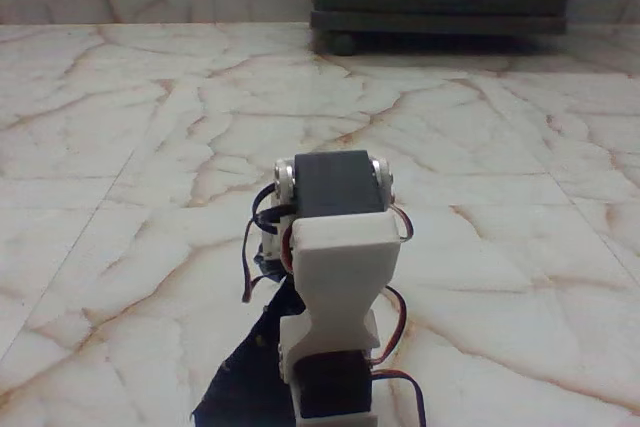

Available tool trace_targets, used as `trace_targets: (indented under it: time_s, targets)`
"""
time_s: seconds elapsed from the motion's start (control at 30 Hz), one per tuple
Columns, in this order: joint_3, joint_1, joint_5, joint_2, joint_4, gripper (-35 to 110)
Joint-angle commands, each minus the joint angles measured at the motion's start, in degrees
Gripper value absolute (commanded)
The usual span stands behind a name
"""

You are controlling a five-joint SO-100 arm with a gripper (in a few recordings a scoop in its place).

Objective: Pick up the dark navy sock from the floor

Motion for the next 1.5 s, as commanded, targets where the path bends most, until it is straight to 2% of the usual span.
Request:
trace_targets:
  time_s: [0.0, 0.1, 0.27, 0.5, 0.77, 0.87, 0.97, 1.13, 1.27, 1.47]
  targets:
    - [4.0, 2.7, -3.3, 7.2, -2.0, 0]
    - [8.8, 6.5, -7.1, 15.6, -2.3, 0]
    - [14.0, 11.4, -15.2, 19.0, -13.9, 0]
    - [23.6, 12.5, -20.5, 21.4, -33.7, 0]
    - [23.8, 12.0, -25.0, 21.4, -46.3, 0]
    - [23.8, 12.0, -30.6, 21.4, -51.4, 0]
    - [23.8, 12.4, -38.0, 21.4, -52.4, 0]
    - [23.8, 13.3, -33.3, 21.4, -55.3, 0]
    - [23.8, 13.8, -37.9, 21.3, -54.3, 0]
    - [23.8, 13.8, -38.7, 21.3, -54.3, 0]
